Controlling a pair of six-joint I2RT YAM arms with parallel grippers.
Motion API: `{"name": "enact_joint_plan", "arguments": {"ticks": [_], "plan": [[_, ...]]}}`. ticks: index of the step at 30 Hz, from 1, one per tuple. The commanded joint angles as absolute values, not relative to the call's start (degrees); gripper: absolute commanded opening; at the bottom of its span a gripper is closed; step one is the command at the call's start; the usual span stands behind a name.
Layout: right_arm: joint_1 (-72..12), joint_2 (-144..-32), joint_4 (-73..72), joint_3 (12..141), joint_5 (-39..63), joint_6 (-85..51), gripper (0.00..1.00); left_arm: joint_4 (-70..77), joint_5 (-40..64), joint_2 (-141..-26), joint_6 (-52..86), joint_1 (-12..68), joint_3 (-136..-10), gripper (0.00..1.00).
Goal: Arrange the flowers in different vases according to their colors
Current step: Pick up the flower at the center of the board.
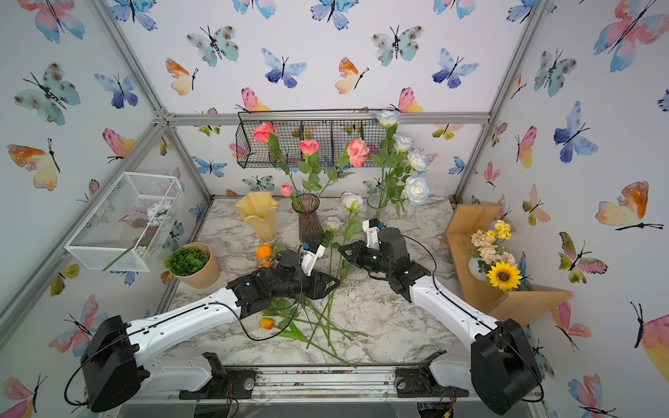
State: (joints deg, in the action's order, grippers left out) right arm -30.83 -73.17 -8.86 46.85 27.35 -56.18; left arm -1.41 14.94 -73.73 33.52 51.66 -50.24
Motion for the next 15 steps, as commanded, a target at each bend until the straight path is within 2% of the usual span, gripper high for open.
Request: {"name": "enact_joint_plan", "arguments": {"ticks": [1,9,15], "plan": [[-30.94,-72.82,-11.14,46.10,28.74,-56.75,0.02,0.18,17.35,-75.05,33.27,51.68,-51.89,0.40],[-30.94,-72.73,-11.85,45.45,28.39,-57.12,0.02,0.18,16.97,-75.91,33.05,51.68,-52.11,0.20],[-30.94,-72.69,-12.14,45.44,28.30,-57.22,0.02,-0.13,16.31,-76.01,32.74,51.68,-52.12,0.09]]}}
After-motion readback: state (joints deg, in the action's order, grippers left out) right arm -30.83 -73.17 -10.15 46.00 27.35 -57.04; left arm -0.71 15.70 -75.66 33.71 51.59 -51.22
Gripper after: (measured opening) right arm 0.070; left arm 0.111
